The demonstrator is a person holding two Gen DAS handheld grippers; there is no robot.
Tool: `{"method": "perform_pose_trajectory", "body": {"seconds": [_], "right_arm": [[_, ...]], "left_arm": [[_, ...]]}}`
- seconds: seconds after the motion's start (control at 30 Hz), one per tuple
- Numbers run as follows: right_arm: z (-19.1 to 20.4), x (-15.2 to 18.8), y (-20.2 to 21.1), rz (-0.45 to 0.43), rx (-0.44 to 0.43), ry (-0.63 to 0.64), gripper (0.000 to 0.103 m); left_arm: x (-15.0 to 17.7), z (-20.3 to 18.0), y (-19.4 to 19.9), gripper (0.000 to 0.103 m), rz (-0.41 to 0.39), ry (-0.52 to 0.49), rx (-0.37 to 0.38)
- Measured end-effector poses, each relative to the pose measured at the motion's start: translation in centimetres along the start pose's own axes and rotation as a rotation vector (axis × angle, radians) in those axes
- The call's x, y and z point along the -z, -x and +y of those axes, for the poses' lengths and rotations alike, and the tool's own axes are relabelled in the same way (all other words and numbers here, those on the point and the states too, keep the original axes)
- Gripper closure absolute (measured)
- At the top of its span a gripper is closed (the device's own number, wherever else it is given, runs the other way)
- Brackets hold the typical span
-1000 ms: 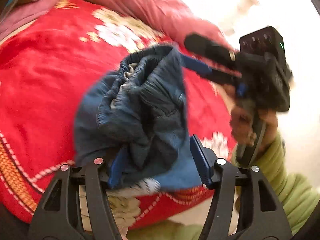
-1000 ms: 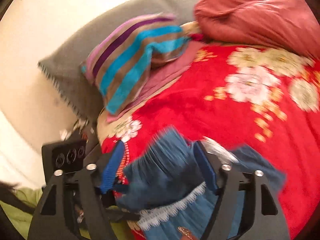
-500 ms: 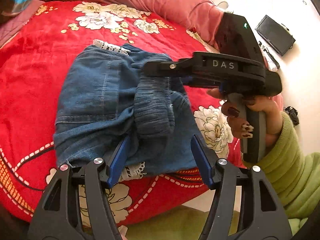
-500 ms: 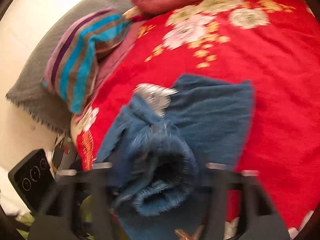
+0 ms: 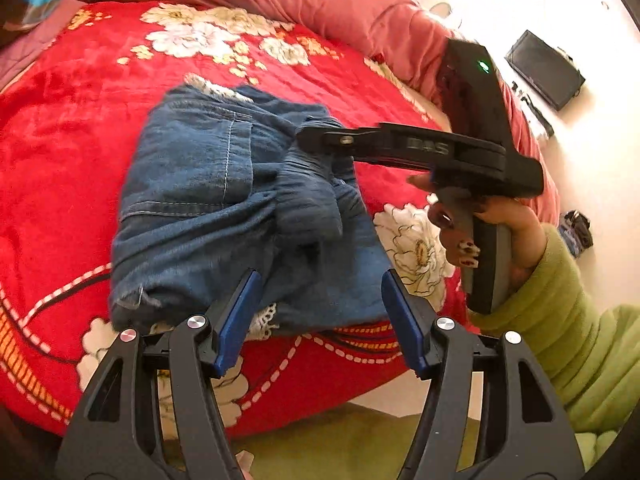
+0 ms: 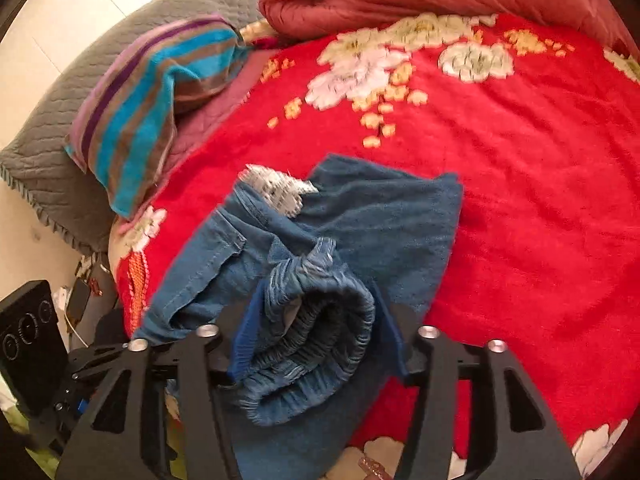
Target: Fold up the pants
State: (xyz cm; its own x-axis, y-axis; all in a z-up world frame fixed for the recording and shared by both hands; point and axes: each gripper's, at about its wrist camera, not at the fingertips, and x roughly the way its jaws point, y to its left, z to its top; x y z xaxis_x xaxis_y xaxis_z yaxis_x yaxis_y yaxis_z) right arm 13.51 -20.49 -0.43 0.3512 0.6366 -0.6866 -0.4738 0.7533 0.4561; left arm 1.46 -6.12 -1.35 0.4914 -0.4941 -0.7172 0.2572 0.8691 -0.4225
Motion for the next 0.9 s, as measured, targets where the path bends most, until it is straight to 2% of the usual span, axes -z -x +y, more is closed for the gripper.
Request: {"method": "perform_pose_trajectory", "body": {"seconds": [0.07,0.2,0.33,0.37,0.4,0.53,0.67,0.8,0.9], "right_arm": [[0.8,0.1,2.2,-0.053,0.022,0.053,0.035],[2.6,1.1,5.4,-0.113,0.067,0.167,0.035],[6.1,4.0,7.2,-0.126,0.114,0.375,0.035],[6.9,4.7,7.2,-0.113,0.115,0.415,0.035],[7.8,5.4,7.0,-0.096,0.112,0.461,0.035],[11.2,8.4,5.6,-0.038,0.096,0.624,0.037],[13.5,9.5,4.1,-0.005,0.034,0.7,0.059],[15.4,9.1,2.1,-0.006,0.039,0.781,0.063],[16.4,8.6,0.6,0.005,0.043,0.841,0.063]], "left_arm": [[-0.2,0.3,1.5,0.048,-0.045,0.007,-0.014],[-1.2,2.4,5.3,0.045,-0.151,0.063,-0.071],[-2.4,4.9,6.9,0.047,-0.181,0.114,-0.159],[-2.8,5.3,7.0,0.052,-0.183,0.118,-0.174],[-3.2,5.6,7.0,0.062,-0.181,0.12,-0.188],[-5.0,5.5,5.5,0.072,-0.134,0.087,-0.197],[-6.8,5.6,3.2,0.073,-0.076,0.064,-0.178],[-8.6,6.9,1.4,0.073,-0.022,0.088,-0.178],[-9.7,6.4,0.6,0.073,0.0,0.053,-0.178]]}}
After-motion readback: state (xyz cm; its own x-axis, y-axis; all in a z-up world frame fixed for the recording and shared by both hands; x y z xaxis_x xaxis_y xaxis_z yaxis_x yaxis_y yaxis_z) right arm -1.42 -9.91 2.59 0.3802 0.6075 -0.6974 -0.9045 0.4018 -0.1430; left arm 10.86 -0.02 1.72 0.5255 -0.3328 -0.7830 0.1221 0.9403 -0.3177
